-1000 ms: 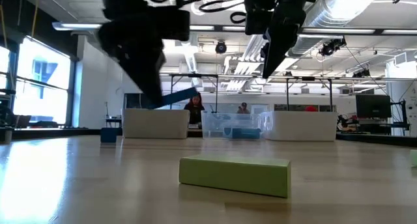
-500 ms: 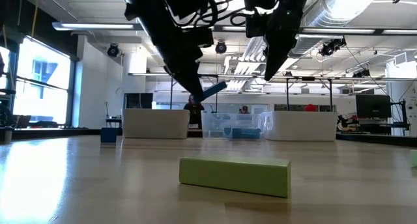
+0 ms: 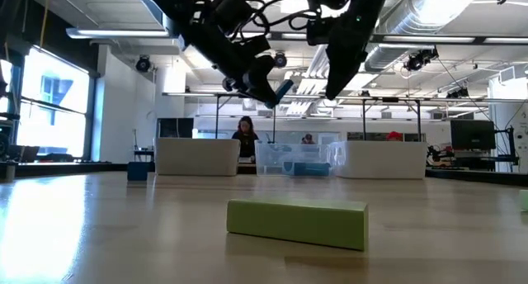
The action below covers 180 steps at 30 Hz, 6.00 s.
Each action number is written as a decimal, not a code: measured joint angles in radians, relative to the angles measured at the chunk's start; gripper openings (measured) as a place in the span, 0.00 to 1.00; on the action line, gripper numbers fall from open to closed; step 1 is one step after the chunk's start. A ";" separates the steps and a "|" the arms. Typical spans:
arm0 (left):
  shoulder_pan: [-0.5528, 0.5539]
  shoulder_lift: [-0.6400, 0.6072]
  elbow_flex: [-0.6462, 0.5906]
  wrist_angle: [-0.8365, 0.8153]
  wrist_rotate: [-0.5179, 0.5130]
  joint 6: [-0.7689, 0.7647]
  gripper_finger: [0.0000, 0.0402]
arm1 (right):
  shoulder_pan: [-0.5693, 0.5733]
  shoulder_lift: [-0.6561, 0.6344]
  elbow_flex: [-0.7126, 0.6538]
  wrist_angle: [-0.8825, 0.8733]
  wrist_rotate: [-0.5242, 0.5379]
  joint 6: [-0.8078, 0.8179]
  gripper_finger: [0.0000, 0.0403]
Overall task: Sort & place blocks by color
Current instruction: Put the blue block into the transparent bin, then put the green block into the white bin
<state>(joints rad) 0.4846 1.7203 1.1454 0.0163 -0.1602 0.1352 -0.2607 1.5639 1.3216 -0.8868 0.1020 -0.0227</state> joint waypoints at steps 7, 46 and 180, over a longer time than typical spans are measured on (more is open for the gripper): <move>0.101 0.000 0.000 0.053 0.028 0.043 0.17 | 0.000 0.000 0.000 0.052 0.000 -0.002 0.52; 0.200 0.142 0.000 0.122 0.290 -0.054 0.34 | 0.193 0.000 -0.001 -0.291 -0.032 0.433 0.52; -0.822 -0.314 0.000 -1.238 0.011 -0.491 0.42 | -0.144 0.038 -0.001 -0.140 0.464 0.268 0.25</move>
<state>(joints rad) -0.3378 1.4059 1.1450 -1.2219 -0.1495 -0.3555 -0.4050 1.6023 1.3204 -1.0266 0.5657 0.2449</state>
